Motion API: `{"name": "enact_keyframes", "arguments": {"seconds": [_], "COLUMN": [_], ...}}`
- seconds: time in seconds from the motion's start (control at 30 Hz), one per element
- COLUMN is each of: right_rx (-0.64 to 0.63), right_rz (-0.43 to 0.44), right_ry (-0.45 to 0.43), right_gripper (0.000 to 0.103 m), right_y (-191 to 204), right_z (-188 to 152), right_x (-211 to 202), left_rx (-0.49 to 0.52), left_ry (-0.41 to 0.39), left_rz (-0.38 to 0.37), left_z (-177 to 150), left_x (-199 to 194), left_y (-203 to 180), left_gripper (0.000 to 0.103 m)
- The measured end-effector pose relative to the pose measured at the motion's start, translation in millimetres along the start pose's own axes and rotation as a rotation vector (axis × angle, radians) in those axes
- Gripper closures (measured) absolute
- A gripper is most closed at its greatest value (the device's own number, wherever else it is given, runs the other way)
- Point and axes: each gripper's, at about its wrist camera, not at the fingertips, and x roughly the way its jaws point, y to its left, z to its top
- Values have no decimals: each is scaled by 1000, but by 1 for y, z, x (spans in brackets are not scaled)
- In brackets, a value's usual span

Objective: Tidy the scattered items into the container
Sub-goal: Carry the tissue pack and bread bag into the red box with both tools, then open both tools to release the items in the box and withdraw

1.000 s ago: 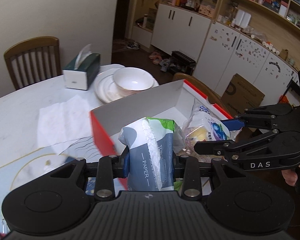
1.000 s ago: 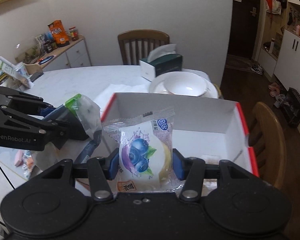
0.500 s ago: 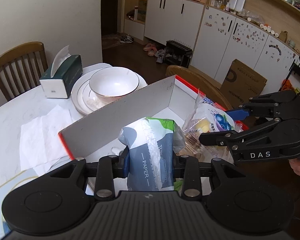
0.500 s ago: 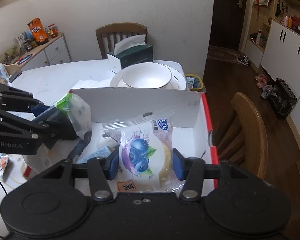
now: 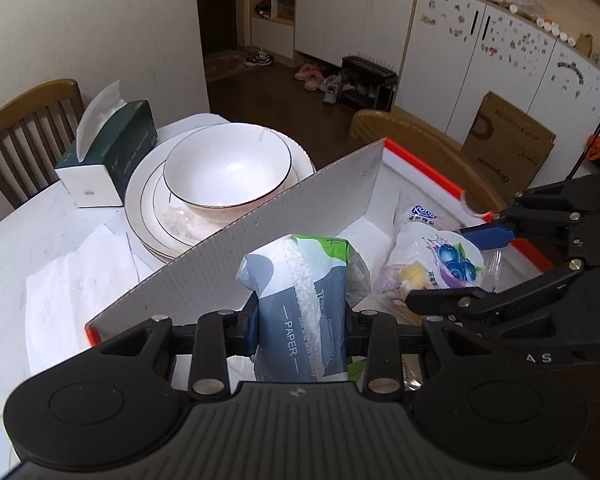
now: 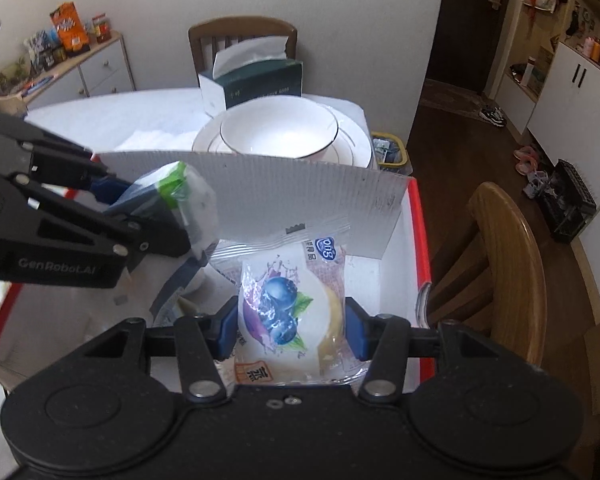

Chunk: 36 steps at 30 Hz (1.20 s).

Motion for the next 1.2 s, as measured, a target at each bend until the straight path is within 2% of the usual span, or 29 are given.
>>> {"name": "enact_keyframes", "arguments": {"seconds": [0.3,0.6,0.97,1.13,1.2], "right_rx": [-51,-135,-131,-144,-147], "right_rz": [-13,-13,-4,-3,-3], "right_ry": [53,72,92,98,95], "right_gripper": [52,52,51,49,48], "right_y": [2,13,13,14,14], "right_z": [2,2,4,3,3], "right_x": [22,31,38,35,33], "left_rx": [39,82,35,35,41], "left_ry": [54,94,148,150,145], "left_rz": [33,41,26,22,27], "left_z": [4,4,1,0,-1], "left_x": [28,40,49,48,47], "left_y": [0,0,12,13,12], "left_gripper": [69,69,67,61,51]}}
